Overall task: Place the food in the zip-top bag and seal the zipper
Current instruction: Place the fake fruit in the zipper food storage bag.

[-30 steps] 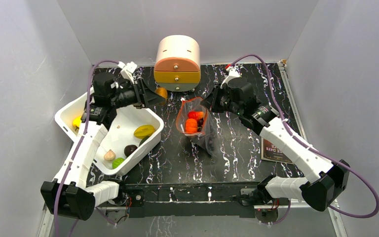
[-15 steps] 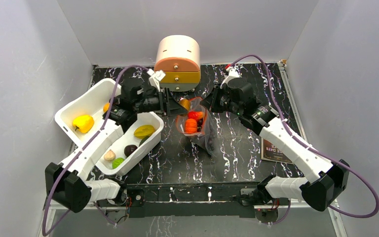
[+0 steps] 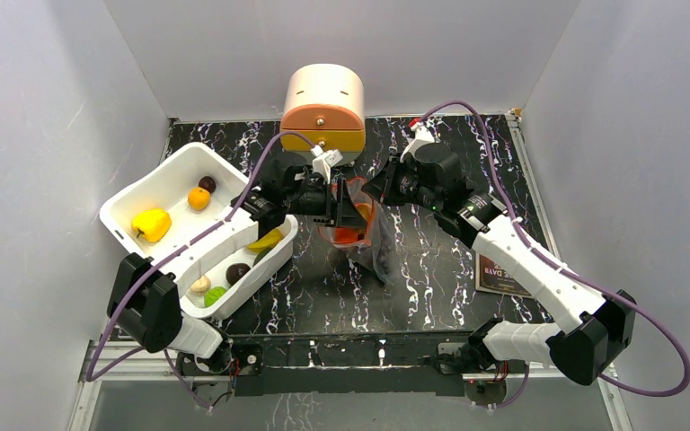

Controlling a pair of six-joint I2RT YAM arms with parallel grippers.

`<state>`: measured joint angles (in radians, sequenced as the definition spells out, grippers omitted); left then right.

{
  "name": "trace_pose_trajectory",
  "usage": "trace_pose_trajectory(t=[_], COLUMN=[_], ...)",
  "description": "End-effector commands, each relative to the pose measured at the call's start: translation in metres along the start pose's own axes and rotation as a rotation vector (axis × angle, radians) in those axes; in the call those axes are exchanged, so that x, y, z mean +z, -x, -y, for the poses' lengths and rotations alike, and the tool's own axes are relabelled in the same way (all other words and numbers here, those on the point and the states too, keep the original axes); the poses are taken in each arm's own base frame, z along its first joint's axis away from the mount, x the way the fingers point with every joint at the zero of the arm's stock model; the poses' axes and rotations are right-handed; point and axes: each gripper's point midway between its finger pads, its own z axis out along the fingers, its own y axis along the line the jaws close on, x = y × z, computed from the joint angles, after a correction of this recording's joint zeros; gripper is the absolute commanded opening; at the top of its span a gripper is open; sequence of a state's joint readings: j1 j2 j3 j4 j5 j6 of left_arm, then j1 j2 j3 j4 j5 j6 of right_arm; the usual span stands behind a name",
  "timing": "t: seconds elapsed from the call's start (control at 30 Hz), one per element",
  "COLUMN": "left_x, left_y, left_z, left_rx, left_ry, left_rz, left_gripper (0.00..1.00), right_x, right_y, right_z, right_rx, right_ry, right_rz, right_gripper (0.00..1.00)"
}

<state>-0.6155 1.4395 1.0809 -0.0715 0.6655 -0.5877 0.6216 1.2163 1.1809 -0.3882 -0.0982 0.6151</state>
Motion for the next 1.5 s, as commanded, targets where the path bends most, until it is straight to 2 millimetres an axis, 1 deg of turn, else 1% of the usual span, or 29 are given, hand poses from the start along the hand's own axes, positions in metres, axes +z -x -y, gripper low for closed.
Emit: trace_pose_trajectory(t=[0.0, 0.1, 0.2, 0.4, 0.63, 0.77, 0.87, 0.9, 0.97, 1.03, 1.13, 1.2, 1.33, 1.47], left_x=[0.003, 0.002, -0.004, -0.01, -0.016, -0.02, -0.022, -0.029, -0.034, -0.041, -0.056, -0.073, -0.104, -0.138], left_y=[0.009, 0.008, 0.009, 0.016, 0.021, 0.025, 0.028, 0.031, 0.035, 0.041, 0.052, 0.059, 0.069, 0.077], left_z=[0.025, 0.023, 0.022, 0.022, 0.026, 0.029, 0.028, 0.034, 0.035, 0.031, 0.014, -0.005, -0.032, -0.059], left_rx=[0.052, 0.065, 0.095, 0.131, 0.156, 0.162, 0.162, 0.181, 0.202, 0.219, 0.246, 0.242, 0.262, 0.226], left_ry=[-0.071, -0.057, -0.036, 0.009, 0.019, 0.029, 0.048, 0.049, 0.075, 0.131, 0.288, 0.435, 0.65, 0.8], left_rz=[0.011, 0.008, 0.028, 0.051, 0.07, 0.081, 0.088, 0.108, 0.119, 0.133, 0.174, 0.208, 0.282, 0.319], left_gripper=[0.5, 0.59, 0.65, 0.71, 0.73, 0.71, 0.71, 0.71, 0.69, 0.68, 0.68, 0.69, 0.73, 0.76], right_x=[-0.014, -0.015, -0.015, -0.015, -0.016, -0.015, -0.015, -0.015, -0.016, -0.016, -0.018, -0.02, -0.023, -0.023], right_y=[0.028, 0.027, 0.025, 0.025, 0.023, 0.022, 0.023, 0.023, 0.025, 0.027, 0.029, 0.029, 0.026, 0.026], right_z=[-0.024, -0.024, -0.022, -0.02, -0.016, -0.015, -0.016, -0.016, -0.018, -0.018, -0.016, -0.014, -0.012, -0.011], right_rx=[-0.013, -0.004, -0.008, -0.015, -0.017, -0.019, -0.02, -0.021, -0.025, -0.027, -0.027, -0.028, -0.03, -0.045], right_ry=[0.088, 0.091, 0.082, 0.076, 0.065, 0.061, 0.065, 0.066, 0.07, 0.068, 0.053, 0.043, 0.037, 0.035], right_rz=[0.114, 0.118, 0.108, 0.11, 0.116, 0.115, 0.116, 0.115, 0.118, 0.122, 0.128, 0.129, 0.129, 0.126], right_gripper=[0.0, 0.0, 0.0, 0.0, 0.0, 0.0, 0.0, 0.0, 0.0, 0.0, 0.0, 0.0, 0.0, 0.0])
